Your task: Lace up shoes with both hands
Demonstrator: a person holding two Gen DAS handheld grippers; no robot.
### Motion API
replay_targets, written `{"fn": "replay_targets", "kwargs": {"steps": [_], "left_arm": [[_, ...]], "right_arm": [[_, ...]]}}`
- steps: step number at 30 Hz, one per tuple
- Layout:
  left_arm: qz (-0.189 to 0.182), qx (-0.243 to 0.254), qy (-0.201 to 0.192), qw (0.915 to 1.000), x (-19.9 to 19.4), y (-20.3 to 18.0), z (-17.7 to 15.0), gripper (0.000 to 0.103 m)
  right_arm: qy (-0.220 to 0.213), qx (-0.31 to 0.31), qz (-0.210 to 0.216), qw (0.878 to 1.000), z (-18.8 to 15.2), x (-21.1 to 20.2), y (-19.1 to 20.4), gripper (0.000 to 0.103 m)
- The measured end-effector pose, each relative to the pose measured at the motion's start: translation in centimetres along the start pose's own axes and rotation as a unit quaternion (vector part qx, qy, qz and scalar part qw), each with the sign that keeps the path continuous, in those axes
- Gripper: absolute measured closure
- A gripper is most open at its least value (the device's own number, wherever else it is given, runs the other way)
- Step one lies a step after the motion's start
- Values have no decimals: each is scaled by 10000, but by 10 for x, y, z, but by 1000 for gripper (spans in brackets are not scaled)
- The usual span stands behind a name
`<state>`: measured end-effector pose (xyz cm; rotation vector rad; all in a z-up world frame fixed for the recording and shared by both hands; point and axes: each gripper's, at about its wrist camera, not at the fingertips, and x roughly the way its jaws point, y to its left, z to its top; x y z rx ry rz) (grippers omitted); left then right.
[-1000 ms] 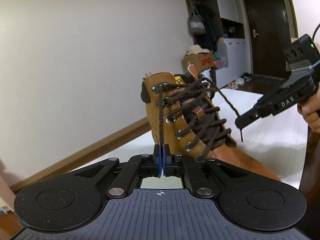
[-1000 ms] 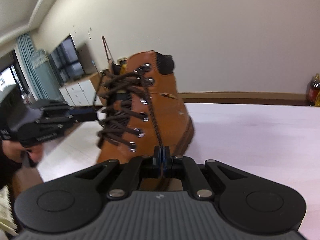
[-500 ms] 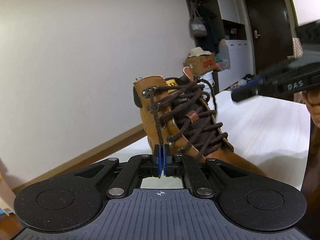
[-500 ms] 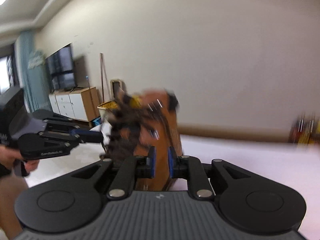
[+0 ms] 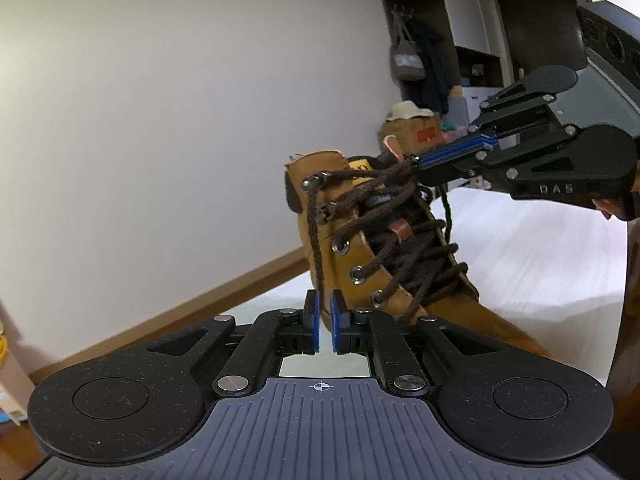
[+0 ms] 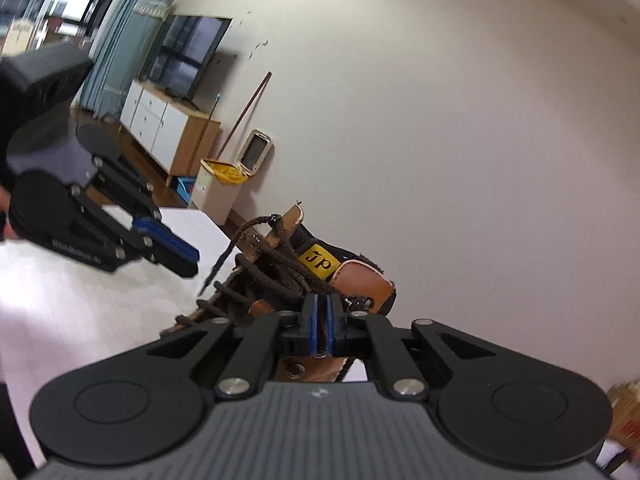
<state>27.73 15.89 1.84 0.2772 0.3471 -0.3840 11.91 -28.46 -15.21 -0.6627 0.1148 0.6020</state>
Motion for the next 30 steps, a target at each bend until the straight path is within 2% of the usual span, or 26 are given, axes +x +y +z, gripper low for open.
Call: {"fn": "replay_targets", "kwargs": {"steps": [11,16,19,21,22,25,28,30], "left_arm": [[-51,60,8,10000,0,-3,3,89],[-54,46,12,10000,0,-3,2,88],[-58,35,8,10000,0,-3,3,87],[-56,14,2,10000,0,-3,3,87],[-59,2,1,10000,0,-3,3,87],[-66,9,9,10000,0,-4,1,87],[-55,23,-1,10000,0,-6,1,87],[-69,46,-24,10000,-2,-7,3,86]], "right_arm": [[142,-1108,-344,9931,-12,-39,31,96],[228,-1340,-409,9899,-21,-51,34,97],[318,-1230,-368,9912,-25,-57,32,100],[354,-939,-245,9946,-29,-69,13,102],[287,-713,-46,9970,-27,-79,8,103],[133,-921,183,9955,-25,-99,22,103],[192,-941,-38,9954,-32,-97,22,102],[215,-1010,-281,9943,-37,-96,19,92]]}}
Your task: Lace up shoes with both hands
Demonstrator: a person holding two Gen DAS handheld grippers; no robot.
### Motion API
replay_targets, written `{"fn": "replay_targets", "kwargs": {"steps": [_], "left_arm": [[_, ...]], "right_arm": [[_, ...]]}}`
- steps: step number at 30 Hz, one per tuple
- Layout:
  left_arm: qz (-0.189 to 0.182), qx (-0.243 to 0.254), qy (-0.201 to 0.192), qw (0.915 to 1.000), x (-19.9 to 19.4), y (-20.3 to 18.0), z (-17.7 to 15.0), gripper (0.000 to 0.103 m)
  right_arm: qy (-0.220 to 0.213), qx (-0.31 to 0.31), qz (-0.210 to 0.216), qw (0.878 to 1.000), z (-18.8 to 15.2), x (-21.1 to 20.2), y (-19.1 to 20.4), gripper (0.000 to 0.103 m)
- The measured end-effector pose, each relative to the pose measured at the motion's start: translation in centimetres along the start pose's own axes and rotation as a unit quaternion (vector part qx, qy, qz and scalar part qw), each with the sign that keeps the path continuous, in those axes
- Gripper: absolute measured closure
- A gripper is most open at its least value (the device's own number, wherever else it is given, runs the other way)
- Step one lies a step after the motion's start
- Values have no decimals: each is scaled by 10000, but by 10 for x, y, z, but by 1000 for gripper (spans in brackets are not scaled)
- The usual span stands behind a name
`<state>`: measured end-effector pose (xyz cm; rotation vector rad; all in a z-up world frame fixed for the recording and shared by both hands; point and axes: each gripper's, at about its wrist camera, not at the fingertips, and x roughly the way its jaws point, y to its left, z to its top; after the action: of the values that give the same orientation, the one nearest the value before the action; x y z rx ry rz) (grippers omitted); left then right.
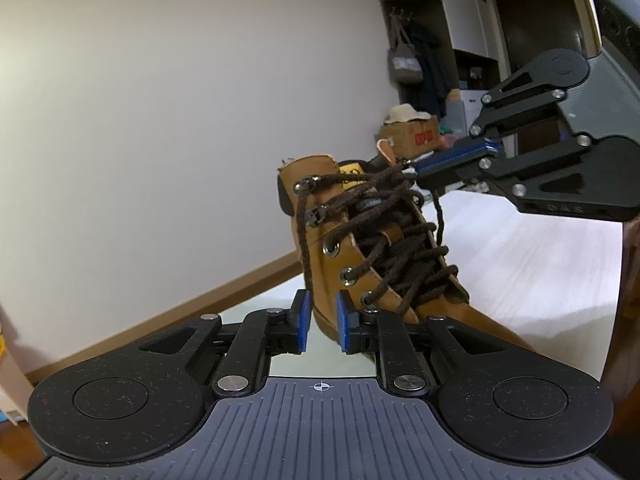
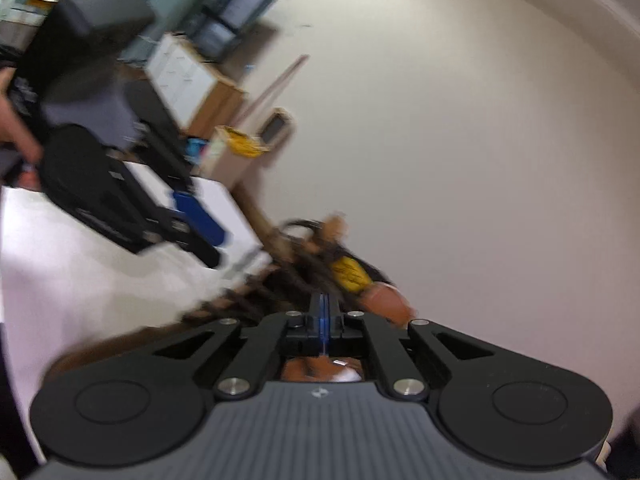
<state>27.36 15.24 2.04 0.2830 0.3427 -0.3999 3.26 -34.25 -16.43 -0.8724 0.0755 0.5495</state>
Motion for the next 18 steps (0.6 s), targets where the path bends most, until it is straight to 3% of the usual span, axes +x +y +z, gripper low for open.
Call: {"fn": "replay_targets", "kwargs": {"steps": [2,6,14,18], "left_arm": [[-9,32,-3,10000,0,0,1,83],[5,-4,4,10000,3,0,1,83],[-35,-29,29,10000,9,-3,-1,82],[-59,-45,50,10000,12,-3,-3,81]], "right_arm": [[78,-213,-272,9994,6,13,4,88],[102,-300,-195,9993,3,18,7,88],[98,-504,-83,9986,40,59,28,99],[86,-999,-204,9948,50,74,42,99]]}}
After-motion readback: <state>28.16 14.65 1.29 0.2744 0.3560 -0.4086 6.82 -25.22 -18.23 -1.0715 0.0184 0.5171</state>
